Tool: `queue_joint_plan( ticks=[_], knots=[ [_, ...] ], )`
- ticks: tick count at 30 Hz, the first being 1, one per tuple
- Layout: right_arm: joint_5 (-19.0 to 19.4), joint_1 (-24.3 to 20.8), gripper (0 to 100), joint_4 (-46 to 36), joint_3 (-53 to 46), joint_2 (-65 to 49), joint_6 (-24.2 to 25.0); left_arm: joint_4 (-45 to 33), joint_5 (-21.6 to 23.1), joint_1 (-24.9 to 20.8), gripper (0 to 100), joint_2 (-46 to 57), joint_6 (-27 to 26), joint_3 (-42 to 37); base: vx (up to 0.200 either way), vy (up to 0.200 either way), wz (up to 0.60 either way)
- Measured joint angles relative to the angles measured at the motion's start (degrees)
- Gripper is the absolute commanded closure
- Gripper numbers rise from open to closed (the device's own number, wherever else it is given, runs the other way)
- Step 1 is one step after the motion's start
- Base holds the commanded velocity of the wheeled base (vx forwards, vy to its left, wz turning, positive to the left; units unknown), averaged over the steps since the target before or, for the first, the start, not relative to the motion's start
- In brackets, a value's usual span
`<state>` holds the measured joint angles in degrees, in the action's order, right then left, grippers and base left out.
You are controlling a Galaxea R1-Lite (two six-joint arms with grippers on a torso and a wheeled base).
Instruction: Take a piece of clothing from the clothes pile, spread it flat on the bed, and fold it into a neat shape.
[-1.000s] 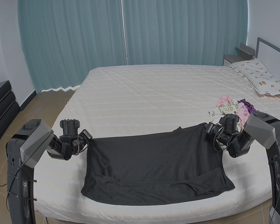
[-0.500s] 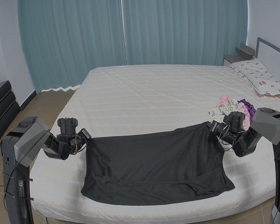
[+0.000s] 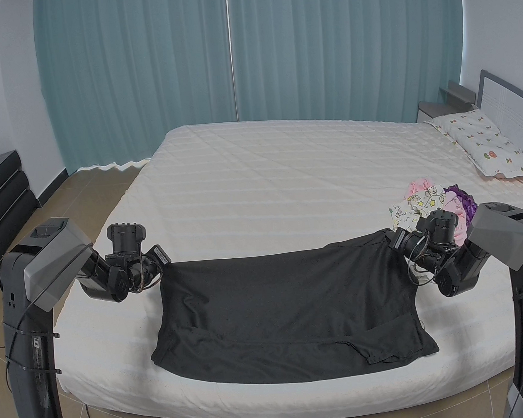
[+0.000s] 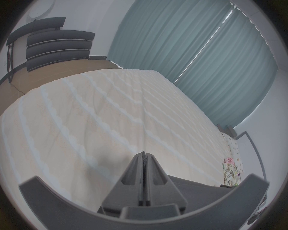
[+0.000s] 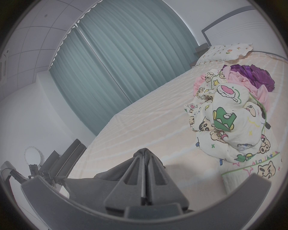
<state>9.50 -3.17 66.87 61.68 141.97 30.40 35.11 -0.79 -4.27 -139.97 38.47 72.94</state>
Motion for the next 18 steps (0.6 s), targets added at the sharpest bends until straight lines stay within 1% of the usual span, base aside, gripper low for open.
queue_joint_plan(
  ticks=[3,6,12,14,18],
  knots=[
    [0.57,0.22,100,0.84,-2.47,-1.06,0.00,0.72,-0.10,-0.05,100,0.54,-0.87,-1.69,0.000,0.000,0.00],
    [1.26,0.43,100,2.08,-5.18,-2.11,-0.02,3.12,-0.11,-0.05,100,1.11,-1.22,-3.45,0.000,0.000,0.00],
    [3.63,1.17,100,2.99,-11.91,-4.64,-0.46,8.16,-0.05,-0.09,100,2.60,-3.41,-9.92,0.000,0.000,0.00],
    [4.24,1.35,100,3.12,-14.12,-5.40,-1.45,9.73,-0.02,-0.06,100,3.04,-4.40,-12.08,0.000,0.000,0.00],
    [5.50,1.72,100,3.23,-18.93,-6.67,-5.01,13.25,0.06,-0.06,100,3.80,-5.90,-16.79,0.000,0.000,0.00]
  ],
)
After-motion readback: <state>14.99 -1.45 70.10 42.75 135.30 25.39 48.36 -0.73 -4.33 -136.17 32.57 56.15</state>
